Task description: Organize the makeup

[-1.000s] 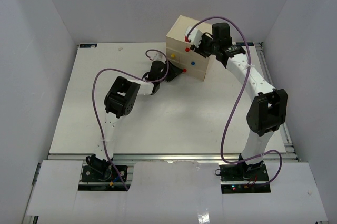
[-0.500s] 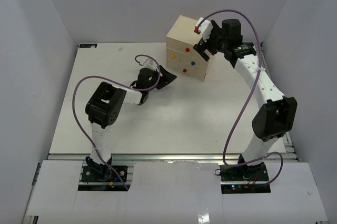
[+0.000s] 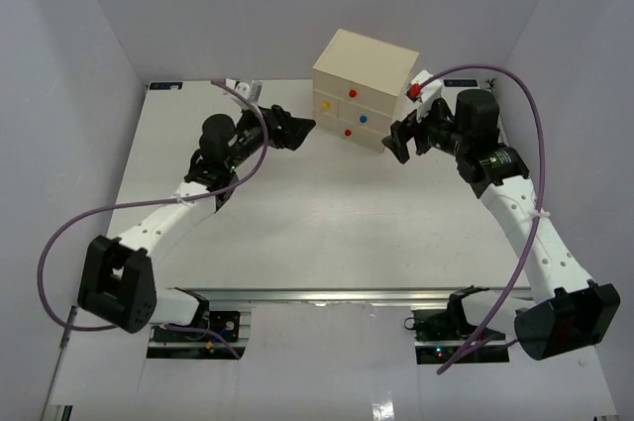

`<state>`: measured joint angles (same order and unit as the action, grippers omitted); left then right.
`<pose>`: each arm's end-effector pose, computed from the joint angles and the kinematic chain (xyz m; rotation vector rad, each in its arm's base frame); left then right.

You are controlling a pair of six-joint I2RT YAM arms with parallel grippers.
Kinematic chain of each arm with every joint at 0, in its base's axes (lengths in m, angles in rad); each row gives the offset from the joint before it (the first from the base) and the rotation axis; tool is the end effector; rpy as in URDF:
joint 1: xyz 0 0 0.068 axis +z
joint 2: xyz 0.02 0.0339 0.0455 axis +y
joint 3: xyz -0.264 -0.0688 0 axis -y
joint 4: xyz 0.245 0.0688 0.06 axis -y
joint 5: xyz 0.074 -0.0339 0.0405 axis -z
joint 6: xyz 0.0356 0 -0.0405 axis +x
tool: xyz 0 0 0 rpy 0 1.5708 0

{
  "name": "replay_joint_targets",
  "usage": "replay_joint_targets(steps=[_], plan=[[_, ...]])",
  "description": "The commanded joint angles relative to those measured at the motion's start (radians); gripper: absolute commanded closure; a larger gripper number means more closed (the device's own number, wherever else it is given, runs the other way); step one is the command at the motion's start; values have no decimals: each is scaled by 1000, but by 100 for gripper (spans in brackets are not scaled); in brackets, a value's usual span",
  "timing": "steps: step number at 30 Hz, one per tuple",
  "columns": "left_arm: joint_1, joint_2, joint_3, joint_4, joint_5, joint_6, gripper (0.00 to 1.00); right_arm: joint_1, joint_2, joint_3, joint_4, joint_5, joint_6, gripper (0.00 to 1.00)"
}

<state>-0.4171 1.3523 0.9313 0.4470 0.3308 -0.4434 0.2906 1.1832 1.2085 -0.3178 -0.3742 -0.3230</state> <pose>0.2865 -0.1396 0.3287 0.2530 1.6030 -0.9274 0.2513 0.0887 0.3932 -0.8011 1.6731 0.3256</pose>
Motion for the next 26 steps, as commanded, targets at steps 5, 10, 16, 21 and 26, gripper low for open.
replay_joint_targets(steps=[5,10,16,21,26], plan=[[9,-375,-127,-273,92,295,2,-5,-169,-129,-71,32,95,10],[11,-480,-183,-320,65,337,2,-8,-240,-234,-12,196,159,10],[11,-494,-207,-329,74,342,2,-20,-307,-306,28,334,197,10],[11,-495,-214,-329,77,338,2,-28,-351,-362,76,356,198,10],[11,-503,-222,-329,67,340,2,-28,-370,-392,98,369,232,10]])
